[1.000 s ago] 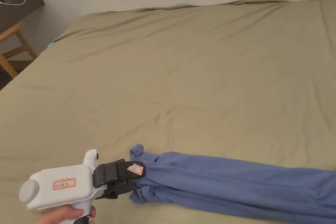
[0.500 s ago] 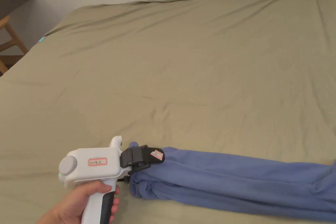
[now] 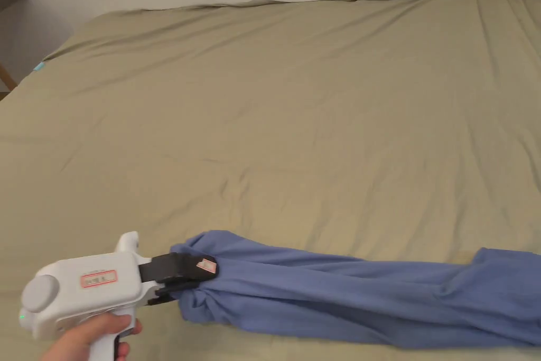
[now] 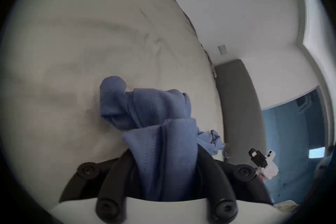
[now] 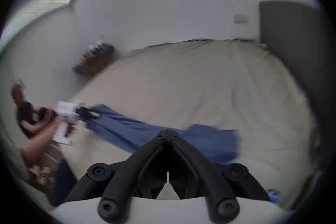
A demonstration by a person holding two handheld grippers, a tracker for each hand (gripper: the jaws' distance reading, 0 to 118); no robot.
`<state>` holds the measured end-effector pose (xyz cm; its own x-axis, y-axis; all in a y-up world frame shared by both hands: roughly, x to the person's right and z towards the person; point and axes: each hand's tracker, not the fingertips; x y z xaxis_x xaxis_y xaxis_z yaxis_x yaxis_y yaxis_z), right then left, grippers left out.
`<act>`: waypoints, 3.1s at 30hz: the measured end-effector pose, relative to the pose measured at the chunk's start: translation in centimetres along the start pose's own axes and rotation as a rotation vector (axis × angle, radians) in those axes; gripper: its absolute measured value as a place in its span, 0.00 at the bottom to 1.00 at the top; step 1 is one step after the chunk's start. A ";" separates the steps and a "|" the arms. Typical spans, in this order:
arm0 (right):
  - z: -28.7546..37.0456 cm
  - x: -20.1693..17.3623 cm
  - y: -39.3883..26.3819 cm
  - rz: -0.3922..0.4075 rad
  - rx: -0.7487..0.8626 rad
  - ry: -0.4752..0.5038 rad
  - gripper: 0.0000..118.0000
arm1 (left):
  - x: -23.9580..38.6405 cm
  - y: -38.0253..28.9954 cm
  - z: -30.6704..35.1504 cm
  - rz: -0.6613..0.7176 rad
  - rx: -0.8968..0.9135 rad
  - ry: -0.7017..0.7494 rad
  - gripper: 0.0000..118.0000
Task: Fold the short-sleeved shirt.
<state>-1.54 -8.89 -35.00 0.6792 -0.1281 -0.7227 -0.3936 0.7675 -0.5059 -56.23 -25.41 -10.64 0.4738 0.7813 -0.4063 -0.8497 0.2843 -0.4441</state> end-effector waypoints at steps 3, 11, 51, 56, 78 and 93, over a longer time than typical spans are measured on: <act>0.3 -1.1 0.1 0.135 0.001 -0.201 0.02 | 0.9 0.6 3.2 -0.040 0.006 0.130 0.14; 0.4 -1.8 -1.1 0.087 -0.004 -0.168 0.02 | 3.7 2.6 8.0 -0.140 0.082 0.495 0.14; 2.1 0.2 -3.4 -0.034 -0.055 0.013 0.02 | 18.6 -16.3 -18.6 -0.661 -0.044 0.374 0.14; 2.6 -0.3 -3.2 -0.019 -0.048 0.018 0.02 | 21.2 -19.1 -20.8 -0.657 -0.104 0.303 0.14; 1.7 -1.8 -1.9 -0.012 0.017 0.215 0.02 | -0.3 -4.2 -6.1 0.021 -0.155 -0.070 1.00; 1.3 -1.5 -2.1 -0.002 -0.006 0.152 0.02 | 0.7 -6.1 -7.1 0.138 -0.058 -0.212 0.21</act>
<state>-0.96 -9.55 -32.23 0.5788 -0.2238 -0.7842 -0.3964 0.7631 -0.5104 -49.08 -30.51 -13.89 0.2897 0.9113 -0.2926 -0.8854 0.1390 -0.4436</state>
